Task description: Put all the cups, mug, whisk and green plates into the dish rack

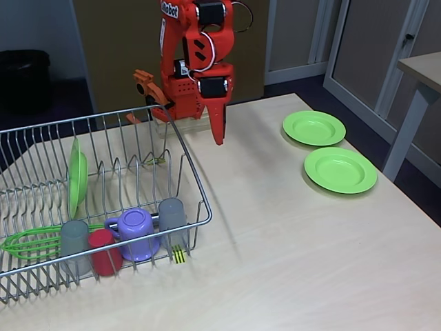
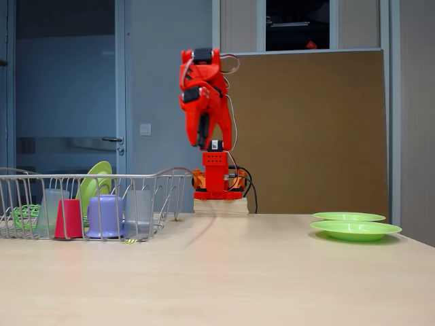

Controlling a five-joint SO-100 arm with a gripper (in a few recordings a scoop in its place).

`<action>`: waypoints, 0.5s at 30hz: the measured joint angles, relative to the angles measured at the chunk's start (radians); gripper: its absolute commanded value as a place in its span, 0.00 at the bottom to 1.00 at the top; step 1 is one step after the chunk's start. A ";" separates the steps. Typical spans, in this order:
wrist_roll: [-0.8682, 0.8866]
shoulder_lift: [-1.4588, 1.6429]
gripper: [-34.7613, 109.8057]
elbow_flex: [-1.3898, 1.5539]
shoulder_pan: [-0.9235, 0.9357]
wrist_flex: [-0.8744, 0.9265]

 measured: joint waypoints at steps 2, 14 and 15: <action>0.006 0.003 0.28 0.031 -0.067 -0.020; 0.565 -0.153 0.40 0.140 -0.383 -0.330; 0.617 -0.178 0.42 0.141 -0.402 -0.367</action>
